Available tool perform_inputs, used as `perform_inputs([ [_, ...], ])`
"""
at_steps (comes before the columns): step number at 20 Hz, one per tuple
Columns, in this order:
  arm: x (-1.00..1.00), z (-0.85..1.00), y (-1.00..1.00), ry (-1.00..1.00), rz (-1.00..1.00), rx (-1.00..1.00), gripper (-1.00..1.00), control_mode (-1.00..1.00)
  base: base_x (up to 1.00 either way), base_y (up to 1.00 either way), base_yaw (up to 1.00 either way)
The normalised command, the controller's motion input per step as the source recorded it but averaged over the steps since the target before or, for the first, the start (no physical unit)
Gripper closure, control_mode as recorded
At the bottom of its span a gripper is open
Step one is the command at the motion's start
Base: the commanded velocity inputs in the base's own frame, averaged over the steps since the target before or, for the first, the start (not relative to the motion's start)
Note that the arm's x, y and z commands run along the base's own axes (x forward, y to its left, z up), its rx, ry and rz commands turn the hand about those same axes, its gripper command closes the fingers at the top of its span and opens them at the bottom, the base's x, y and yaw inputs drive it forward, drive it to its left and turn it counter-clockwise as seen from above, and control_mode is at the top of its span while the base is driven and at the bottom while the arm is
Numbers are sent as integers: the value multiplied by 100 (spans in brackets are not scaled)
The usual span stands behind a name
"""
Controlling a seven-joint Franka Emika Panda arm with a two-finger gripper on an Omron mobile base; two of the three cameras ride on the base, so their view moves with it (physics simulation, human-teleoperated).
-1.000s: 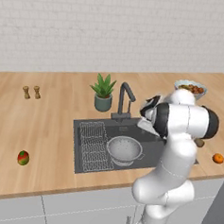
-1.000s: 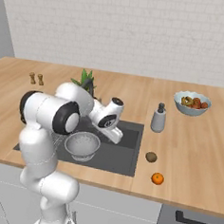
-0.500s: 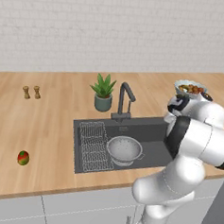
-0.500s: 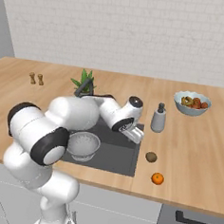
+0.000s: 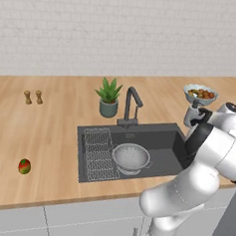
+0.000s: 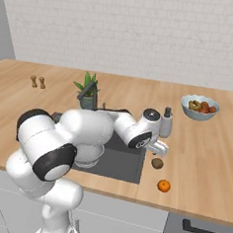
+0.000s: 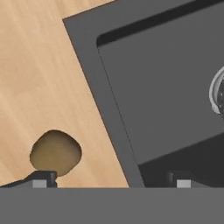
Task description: Put the colander in the sink, put the tangerine, mango, kiwi in the colander, and turn on the sink faucet and pour water over the colander.
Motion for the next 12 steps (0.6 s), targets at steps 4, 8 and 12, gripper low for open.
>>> perform_inputs([
  [4, -24, 0, -53, -1, 5, -11, -100, -100, 0, 0, 0],
  [8, -30, 0, -44, -1, 7, -6, -100, -100, 0, 0, 0],
  [12, -18, 0, -18, 0, 10, 0, -100, -100, 0, 0, 0],
])
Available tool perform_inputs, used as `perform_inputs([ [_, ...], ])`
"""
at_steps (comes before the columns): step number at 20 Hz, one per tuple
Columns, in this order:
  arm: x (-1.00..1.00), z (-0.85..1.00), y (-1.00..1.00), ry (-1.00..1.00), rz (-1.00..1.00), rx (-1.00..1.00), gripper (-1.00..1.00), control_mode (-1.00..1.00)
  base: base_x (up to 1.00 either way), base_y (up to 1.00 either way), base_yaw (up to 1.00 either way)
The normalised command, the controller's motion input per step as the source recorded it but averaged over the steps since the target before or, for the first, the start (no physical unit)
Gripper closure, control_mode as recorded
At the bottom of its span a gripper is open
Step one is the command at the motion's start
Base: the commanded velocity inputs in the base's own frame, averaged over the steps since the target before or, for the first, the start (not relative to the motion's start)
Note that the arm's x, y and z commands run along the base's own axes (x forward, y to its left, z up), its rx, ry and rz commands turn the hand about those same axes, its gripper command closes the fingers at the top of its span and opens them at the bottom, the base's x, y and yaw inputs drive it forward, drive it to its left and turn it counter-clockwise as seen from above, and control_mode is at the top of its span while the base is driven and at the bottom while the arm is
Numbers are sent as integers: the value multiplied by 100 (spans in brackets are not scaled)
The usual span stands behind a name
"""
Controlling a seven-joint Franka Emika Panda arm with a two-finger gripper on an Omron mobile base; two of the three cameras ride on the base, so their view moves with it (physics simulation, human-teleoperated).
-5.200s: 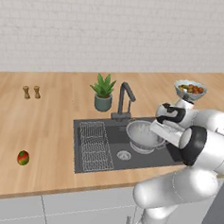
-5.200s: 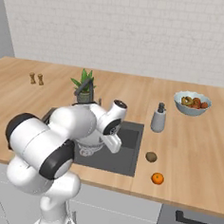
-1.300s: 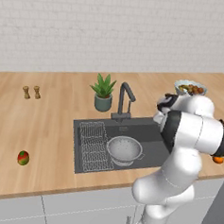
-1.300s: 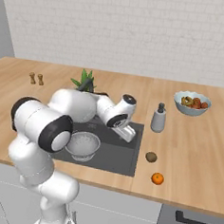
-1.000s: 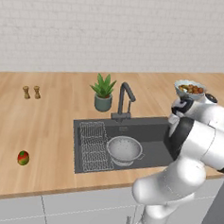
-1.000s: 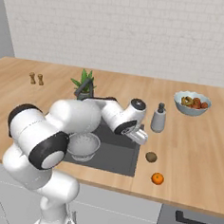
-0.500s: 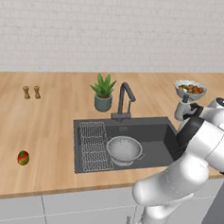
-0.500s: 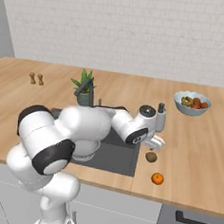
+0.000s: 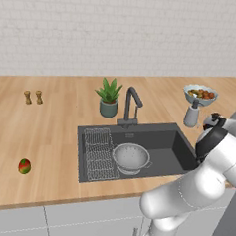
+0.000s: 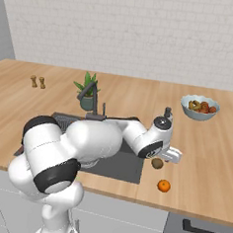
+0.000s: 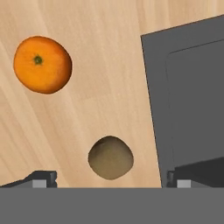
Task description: Put the colander in the sink, put the tangerine, mango, kiwi in the colander, and turn on the sink faucet and pour water over the colander.
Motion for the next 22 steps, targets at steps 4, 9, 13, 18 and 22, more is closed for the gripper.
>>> perform_inputs([
  [4, -2, -1, -4, 0, 11, 0, -100, -100, 0, 0, 0],
  [9, 0, -20, -2, 0, 10, 0, -100, -100, 0, 0, 0],
  [13, 0, -36, -9, 0, 7, -1, -100, -100, 0, 0, 0],
  [18, 0, -23, -9, 0, 5, 0, -100, -100, 0, 0, 0],
  [22, 3, -18, -16, 0, 4, 0, -100, -100, 0, 0, 0],
])
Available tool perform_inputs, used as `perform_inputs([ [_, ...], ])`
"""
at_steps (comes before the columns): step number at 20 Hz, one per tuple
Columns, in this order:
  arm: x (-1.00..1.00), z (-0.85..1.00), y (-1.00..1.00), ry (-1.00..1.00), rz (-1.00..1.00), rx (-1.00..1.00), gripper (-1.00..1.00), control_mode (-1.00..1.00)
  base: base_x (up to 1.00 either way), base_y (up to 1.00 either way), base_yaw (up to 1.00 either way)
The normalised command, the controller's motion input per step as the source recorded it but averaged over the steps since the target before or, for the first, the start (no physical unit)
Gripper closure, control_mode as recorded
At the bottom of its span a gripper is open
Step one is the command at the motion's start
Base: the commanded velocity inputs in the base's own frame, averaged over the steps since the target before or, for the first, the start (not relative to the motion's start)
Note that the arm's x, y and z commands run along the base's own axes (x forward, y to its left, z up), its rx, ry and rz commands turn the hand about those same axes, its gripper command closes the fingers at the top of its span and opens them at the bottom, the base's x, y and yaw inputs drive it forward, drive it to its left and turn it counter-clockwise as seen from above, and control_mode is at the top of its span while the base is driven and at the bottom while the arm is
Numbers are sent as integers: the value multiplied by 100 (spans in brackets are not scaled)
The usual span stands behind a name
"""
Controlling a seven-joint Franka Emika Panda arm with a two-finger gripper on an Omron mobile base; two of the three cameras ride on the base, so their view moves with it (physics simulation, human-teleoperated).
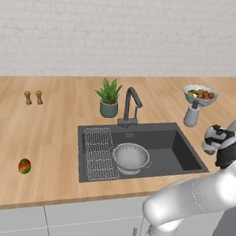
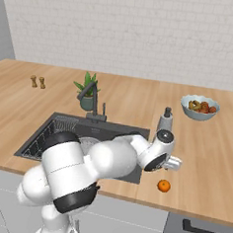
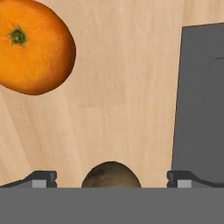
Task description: Put the colander in the sink, put the tangerine, mango, kiwi in the colander, and turn on the sink faucet and pour water over the colander.
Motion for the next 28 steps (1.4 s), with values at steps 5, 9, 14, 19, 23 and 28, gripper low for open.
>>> perform_inputs([
  [5, 15, -16, -12, 0, 4, 0, -100, -100, 0, 0, 0],
  [9, 37, -7, 0, 0, 5, 0, -100, -100, 0, 0, 0],
  [14, 32, -4, 0, 0, 5, 0, -100, -100, 0, 0, 0],
  [19, 2, -18, 0, 5, 1, -1, -100, -100, 0, 0, 0],
  [23, -19, -31, 0, 10, 0, -4, 100, -100, 0, 0, 0],
  [28, -1, -25, 2, 6, 2, -2, 100, -100, 0, 0, 0],
])
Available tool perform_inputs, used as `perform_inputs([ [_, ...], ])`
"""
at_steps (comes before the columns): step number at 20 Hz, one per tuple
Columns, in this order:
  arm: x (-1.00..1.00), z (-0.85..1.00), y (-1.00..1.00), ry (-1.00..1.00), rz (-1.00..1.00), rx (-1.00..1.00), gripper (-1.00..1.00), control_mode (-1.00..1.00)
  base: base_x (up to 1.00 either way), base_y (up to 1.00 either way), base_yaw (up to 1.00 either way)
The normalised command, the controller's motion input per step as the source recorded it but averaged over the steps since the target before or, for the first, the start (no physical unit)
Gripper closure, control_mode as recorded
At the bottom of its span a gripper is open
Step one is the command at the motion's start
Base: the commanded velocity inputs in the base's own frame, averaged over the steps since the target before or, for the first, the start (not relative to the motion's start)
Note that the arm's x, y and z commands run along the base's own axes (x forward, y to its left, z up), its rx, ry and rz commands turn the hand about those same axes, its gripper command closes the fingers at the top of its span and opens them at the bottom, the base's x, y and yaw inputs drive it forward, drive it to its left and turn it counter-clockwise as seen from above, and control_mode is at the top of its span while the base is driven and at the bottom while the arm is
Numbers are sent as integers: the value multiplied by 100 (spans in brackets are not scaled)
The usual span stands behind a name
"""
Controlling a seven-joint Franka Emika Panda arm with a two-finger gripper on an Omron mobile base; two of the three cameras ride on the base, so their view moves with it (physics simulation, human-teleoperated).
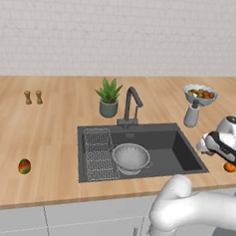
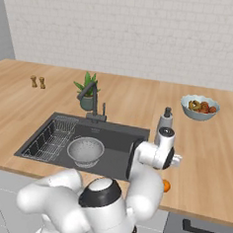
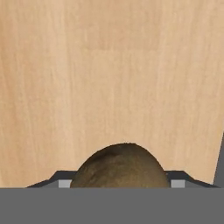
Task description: Put the colander in the sink, put the tangerine, mango, kiwi in the colander, and turn on the sink faucet and pour water over the colander.
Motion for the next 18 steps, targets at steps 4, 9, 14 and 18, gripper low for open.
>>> perform_inputs([
  [4, -1, -3, 2, 0, 9, 0, 100, -100, 0, 0, 0],
  [9, -25, 67, 64, -11, 8, 5, 100, -100, 0, 0, 0],
  [14, -12, 93, 100, -7, 1, 0, 100, -100, 0, 0, 0],
  [18, -5, 49, 100, 0, 0, 0, 100, -100, 0, 0, 0],
])
